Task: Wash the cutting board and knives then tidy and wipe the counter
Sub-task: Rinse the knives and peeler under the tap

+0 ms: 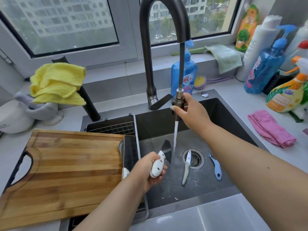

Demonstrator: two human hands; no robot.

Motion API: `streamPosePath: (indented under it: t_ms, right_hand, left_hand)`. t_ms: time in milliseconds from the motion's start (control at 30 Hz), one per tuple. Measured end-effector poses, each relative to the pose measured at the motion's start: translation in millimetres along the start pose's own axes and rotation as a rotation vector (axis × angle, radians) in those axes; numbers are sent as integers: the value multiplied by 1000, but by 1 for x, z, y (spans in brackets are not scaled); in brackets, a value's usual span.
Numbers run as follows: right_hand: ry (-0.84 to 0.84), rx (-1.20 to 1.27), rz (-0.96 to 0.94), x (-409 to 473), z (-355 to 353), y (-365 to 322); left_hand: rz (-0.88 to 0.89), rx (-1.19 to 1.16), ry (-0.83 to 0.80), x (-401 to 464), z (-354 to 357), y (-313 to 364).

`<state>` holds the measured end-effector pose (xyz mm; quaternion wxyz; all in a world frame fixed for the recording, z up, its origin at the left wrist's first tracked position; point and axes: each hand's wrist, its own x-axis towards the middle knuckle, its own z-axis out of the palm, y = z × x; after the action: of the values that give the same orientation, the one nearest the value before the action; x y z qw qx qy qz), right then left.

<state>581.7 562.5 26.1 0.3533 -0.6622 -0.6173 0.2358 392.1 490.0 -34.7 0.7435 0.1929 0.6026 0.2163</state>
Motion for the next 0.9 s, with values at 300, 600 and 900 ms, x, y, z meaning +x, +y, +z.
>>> streamPosePath:
  t_ms: [300,600,900]
  right_hand:
    - [31,38,34,-10,9,-12]
    - [92,39,85,-23,23,-28]
    - [144,31,131,-31,31,-39]
  left_hand:
    - [248,421,184,-34,-3,5]
    - [390,349,35,-58,-49,0]
    - [470,320,171,-65,-95,-2]
